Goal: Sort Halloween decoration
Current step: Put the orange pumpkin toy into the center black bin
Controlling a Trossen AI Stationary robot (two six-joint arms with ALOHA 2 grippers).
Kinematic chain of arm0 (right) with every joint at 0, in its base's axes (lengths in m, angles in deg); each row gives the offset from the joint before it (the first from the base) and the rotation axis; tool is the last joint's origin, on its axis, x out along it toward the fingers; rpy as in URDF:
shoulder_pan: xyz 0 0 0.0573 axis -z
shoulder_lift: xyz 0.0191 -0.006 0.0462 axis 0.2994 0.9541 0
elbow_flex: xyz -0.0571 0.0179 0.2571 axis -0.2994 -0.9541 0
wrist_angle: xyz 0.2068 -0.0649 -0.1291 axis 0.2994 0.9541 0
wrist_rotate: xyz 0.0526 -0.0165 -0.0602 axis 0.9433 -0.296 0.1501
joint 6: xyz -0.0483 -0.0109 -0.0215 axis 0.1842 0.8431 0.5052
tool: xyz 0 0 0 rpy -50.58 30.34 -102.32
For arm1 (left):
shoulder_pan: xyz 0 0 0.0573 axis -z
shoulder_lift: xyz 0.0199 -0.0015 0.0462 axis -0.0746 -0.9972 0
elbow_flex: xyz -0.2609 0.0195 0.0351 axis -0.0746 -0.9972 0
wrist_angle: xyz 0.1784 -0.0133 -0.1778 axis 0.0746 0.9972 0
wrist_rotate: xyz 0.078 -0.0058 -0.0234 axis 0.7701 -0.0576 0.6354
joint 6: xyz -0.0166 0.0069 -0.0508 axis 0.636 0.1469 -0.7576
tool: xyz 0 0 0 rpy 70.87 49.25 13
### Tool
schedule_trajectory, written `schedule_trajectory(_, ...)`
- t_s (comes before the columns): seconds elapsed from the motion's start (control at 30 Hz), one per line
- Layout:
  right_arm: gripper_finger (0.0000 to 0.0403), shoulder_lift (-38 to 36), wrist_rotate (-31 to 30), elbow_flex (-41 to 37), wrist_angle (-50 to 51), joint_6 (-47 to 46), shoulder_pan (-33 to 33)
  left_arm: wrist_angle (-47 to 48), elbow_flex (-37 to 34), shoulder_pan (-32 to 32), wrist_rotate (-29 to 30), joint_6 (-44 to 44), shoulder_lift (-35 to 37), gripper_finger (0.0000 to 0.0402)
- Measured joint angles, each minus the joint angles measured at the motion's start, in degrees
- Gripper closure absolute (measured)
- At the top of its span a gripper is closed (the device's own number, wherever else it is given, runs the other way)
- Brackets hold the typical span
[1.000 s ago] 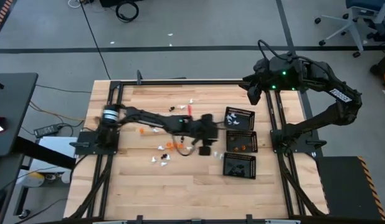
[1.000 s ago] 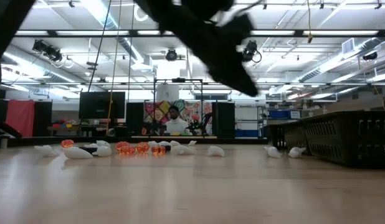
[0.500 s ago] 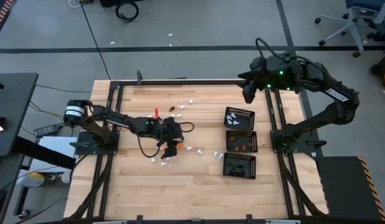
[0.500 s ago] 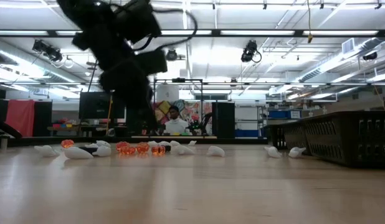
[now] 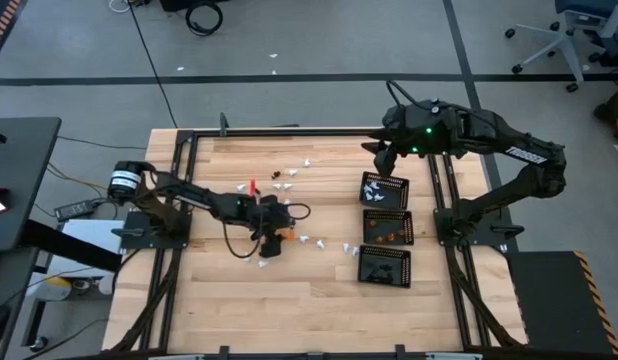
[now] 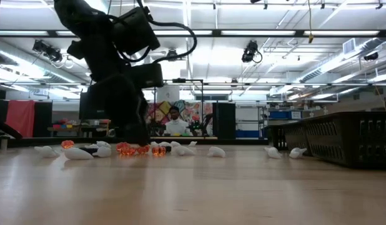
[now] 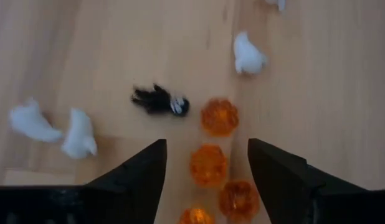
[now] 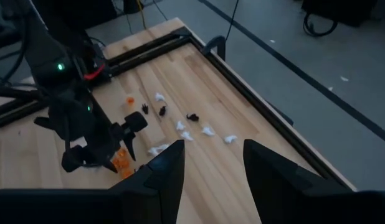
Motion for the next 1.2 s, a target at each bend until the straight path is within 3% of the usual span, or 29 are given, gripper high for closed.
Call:
schedule_trajectory(0.3, 0.0235, 0.08, 0.51, 0.02, -1.28, -0.02, 0.01, -0.53, 0.26, 1.88, 1.4, 0.63, -3.88, 0.0188)
schedule_trajectory(0.8, 0.0235, 0.06, 0.85, 0.02, -1.28, -0.02, 0.01, 0.25, 0.22, 2.84, 3.06, 0.52, -4.39, 0.0281)
schedule_trajectory(1.2, 0.0235, 0.06, 0.85, 0.02, -1.26, 0.03, 0.01, 2.07, 3.58, 2.76, 3.04, 2.41, -4.78, 0.0287)
